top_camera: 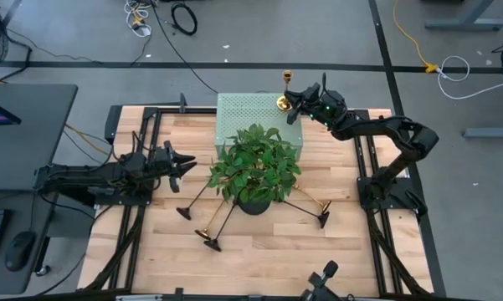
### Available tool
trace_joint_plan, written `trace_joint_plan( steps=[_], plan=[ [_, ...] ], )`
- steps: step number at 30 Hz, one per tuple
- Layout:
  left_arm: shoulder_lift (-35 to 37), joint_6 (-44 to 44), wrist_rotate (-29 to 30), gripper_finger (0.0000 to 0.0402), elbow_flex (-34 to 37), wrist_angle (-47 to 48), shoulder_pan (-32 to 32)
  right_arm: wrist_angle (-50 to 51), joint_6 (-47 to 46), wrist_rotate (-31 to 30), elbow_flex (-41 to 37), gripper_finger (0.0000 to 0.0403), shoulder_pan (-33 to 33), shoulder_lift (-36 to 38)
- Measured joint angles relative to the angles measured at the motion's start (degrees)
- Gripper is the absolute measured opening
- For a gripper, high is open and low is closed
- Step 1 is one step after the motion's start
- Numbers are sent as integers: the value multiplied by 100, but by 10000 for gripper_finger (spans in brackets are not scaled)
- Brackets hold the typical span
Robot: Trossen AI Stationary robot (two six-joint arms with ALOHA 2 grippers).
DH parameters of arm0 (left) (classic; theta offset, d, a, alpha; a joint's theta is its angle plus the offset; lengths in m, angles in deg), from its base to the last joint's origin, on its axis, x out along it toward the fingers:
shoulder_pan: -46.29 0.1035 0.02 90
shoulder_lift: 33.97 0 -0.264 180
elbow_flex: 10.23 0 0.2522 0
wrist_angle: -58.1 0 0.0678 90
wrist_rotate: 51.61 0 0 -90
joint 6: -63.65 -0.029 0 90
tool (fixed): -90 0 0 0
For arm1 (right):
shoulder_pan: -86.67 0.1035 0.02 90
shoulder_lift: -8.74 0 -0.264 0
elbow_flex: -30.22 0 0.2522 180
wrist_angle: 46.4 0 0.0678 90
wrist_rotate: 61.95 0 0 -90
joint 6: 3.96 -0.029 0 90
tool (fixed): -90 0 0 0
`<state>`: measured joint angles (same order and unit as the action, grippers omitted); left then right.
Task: Pick & Place candle stick holders
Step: Put the top gold candle holder on the shelf, then put the right gold candle holder on the shelf aligned with the other gold candle holder
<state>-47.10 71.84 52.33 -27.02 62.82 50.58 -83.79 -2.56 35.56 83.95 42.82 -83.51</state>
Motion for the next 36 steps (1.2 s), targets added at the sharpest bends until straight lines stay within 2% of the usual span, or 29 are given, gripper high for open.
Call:
trace_joint_plan(
  steps=[8,13,24,29,36],
  plan=[
    [2,0,0,99,0,-2,-1,6,-11,-5,0,48,0,0],
    [2,0,0,99,0,-2,-2,8,-117,-208,0,57,0,2],
    [2,0,0,99,0,-4,-1,124,-139,-82,2,87,46,158],
    [0,0,0,99,0,-4,0,508,-96,-255,2,113,46,302],
    [1,-48,22,99,0,-4,0,1268,153,-413,2,158,169,922]
  ],
)
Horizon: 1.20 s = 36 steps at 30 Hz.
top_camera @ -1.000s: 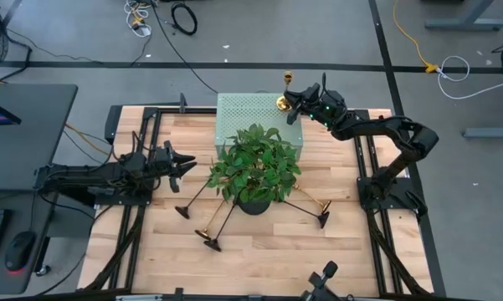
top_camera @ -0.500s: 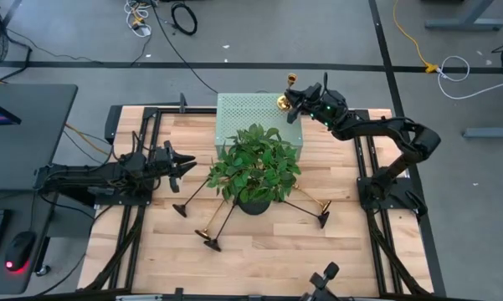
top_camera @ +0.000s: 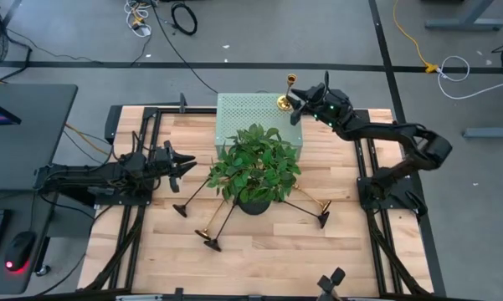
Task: Pick & Place candle stick holders
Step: Put the right gold candle holder on the shelf aligned with the other gold candle holder
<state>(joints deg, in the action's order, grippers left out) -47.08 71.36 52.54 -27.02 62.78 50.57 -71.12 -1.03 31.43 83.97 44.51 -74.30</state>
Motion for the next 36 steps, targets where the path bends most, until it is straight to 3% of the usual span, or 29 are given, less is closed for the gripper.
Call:
trace_joint_plan(
  steps=[8,16,20,28,36],
  plan=[
    [1,0,22,99,0,0,1,1753,262,-164,0,189,280,1091],
    [-1,22,20,99,0,2,-1,4380,159,-882,0,183,970,2381],
    [1,67,-66,99,-1,0,1,5178,-368,-860,0,175,1514,2804],
    [-1,74,-627,99,0,-7,-1,7307,-1362,-460,389,157,2835,2932],
    [0,76,-672,99,-2,-8,-1,8407,-2520,-378,726,142,3944,2737]
  ],
)
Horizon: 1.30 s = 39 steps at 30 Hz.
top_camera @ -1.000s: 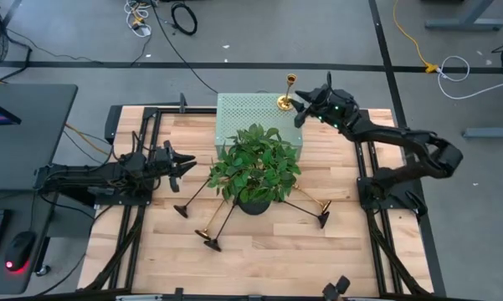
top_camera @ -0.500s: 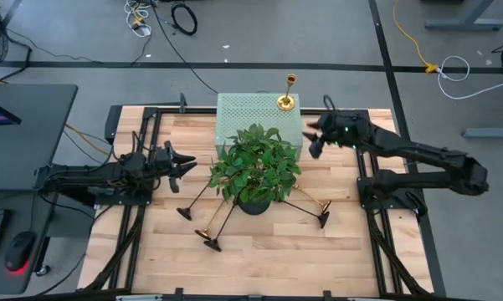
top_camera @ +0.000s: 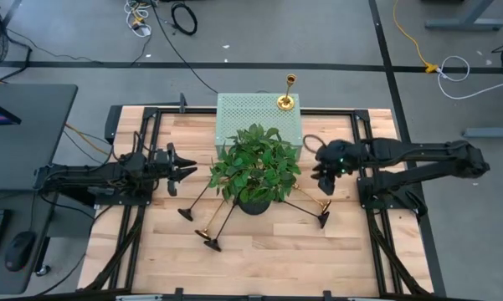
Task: Pick & Place candle stick holders
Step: Put the right gold candle holder on the shelf aligned with the other gold candle holder
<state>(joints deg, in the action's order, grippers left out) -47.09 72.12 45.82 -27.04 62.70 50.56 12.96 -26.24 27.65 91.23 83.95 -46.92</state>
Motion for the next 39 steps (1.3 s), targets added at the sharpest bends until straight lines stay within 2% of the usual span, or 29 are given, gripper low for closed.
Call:
trace_joint_plan(
  steps=[4,10,24,39],
  plan=[
    [-1,-3,-1,99,0,1,0,412,-459,1,4,145,348,-338],
    [1,-3,-1,99,0,1,0,587,-440,42,4,159,501,-946],
    [-1,-4,-1,99,0,12,0,366,-471,-110,9,168,503,-2090],
    [0,-4,-1,99,0,51,0,-147,-488,-79,9,212,508,-2931]
  ],
)
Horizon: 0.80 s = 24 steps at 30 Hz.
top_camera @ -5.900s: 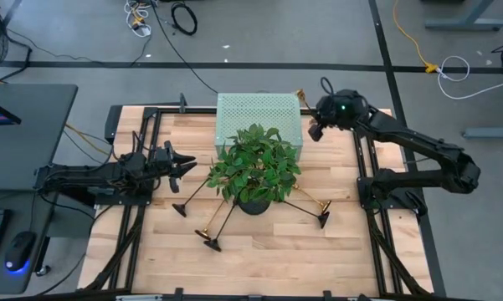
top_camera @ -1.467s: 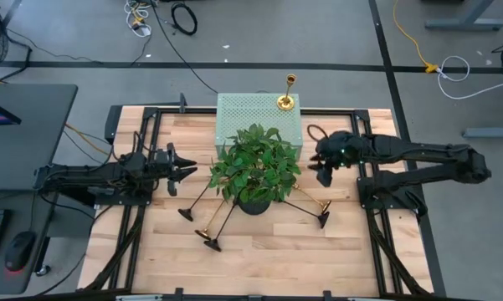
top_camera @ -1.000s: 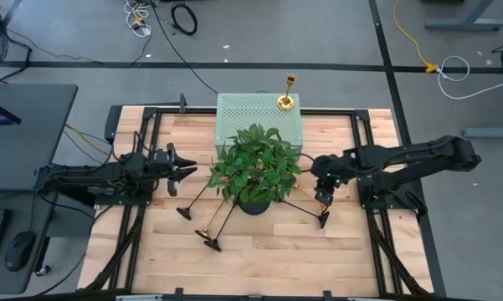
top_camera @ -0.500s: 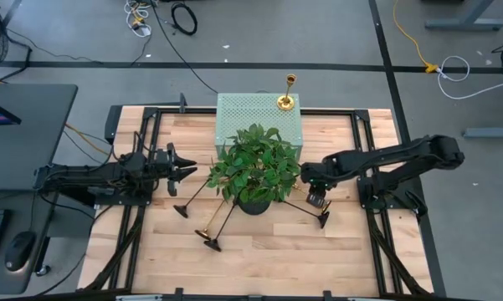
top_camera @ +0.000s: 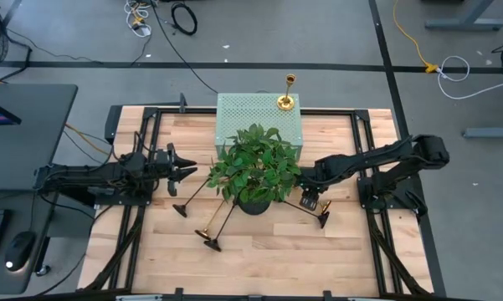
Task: Pick & Place candle stick holders
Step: Put the right gold candle holder on the shelf aligned with the other gold candle holder
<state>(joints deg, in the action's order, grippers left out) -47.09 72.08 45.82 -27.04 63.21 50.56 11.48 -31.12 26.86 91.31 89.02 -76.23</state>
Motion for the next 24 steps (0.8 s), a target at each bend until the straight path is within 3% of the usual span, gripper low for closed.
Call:
trace_joint_plan(
  steps=[24],
  plan=[
    [0,-4,-1,99,0,136,0,-610,109,-22,-21,215,2,-788]
  ],
)
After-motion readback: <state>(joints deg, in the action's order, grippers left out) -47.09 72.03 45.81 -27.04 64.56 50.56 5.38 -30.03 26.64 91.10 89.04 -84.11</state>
